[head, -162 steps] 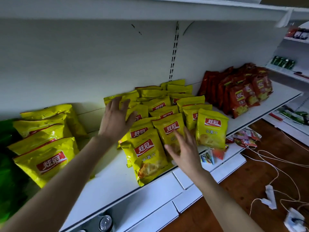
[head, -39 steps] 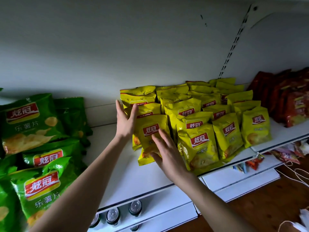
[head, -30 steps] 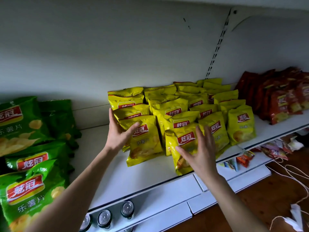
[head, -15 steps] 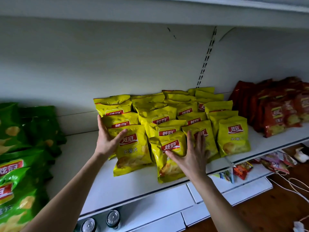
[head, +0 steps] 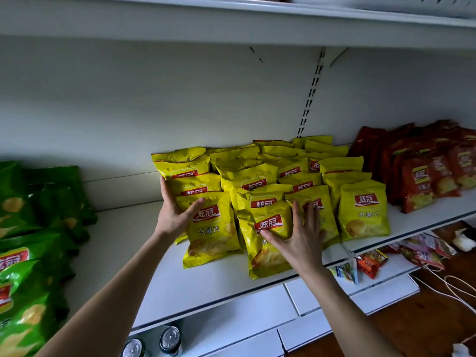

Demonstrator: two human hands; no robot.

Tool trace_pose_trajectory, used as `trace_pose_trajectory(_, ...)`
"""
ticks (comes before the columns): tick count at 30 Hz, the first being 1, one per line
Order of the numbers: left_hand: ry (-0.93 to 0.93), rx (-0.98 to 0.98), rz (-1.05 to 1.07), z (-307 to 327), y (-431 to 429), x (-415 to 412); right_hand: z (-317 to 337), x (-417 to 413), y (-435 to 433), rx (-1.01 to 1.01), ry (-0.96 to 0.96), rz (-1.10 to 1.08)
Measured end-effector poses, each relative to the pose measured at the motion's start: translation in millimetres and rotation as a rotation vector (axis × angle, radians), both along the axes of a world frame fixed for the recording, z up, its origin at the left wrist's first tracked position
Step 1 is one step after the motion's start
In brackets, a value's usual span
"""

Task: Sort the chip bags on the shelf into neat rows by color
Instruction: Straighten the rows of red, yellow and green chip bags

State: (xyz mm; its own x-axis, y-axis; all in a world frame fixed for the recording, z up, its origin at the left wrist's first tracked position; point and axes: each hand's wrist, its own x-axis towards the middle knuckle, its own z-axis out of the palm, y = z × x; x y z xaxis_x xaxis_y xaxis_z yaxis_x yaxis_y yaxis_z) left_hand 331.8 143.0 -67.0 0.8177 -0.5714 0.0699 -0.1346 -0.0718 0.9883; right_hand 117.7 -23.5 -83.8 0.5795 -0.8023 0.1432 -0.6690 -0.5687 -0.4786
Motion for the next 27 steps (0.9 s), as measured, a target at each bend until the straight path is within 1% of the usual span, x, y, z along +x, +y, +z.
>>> trace_pose_trajectory(10, 0.047, -0.064, -0.006, 1.4, 7.3, -2.3, 2.2, -4.1, 2.3, -0.062, 0.039, -0.003)
trace_pose_trajectory(18, -0.031, -0.056, 0.023, 1.0, 10.4, -2.0, 2.6, -9.4, 8.5, -0.094, -0.044, -0.019)
trace_pose_trajectory(21, -0.109, -0.010, 0.060, 2.6, 13.6, -2.5, 0.8, -15.7, 13.4, -0.120, -0.084, -0.019)
trace_pose_trajectory(25, -0.290, 0.114, 0.114, 3.7, 16.8, -2.9, -0.1, -25.8, 16.3, -0.147, -0.148, -0.026)
trace_pose_trajectory(27, -0.344, 0.174, 0.154, 2.4, 17.1, -4.8, 0.1, -33.3, 13.5, -0.176, -0.153, -0.042)
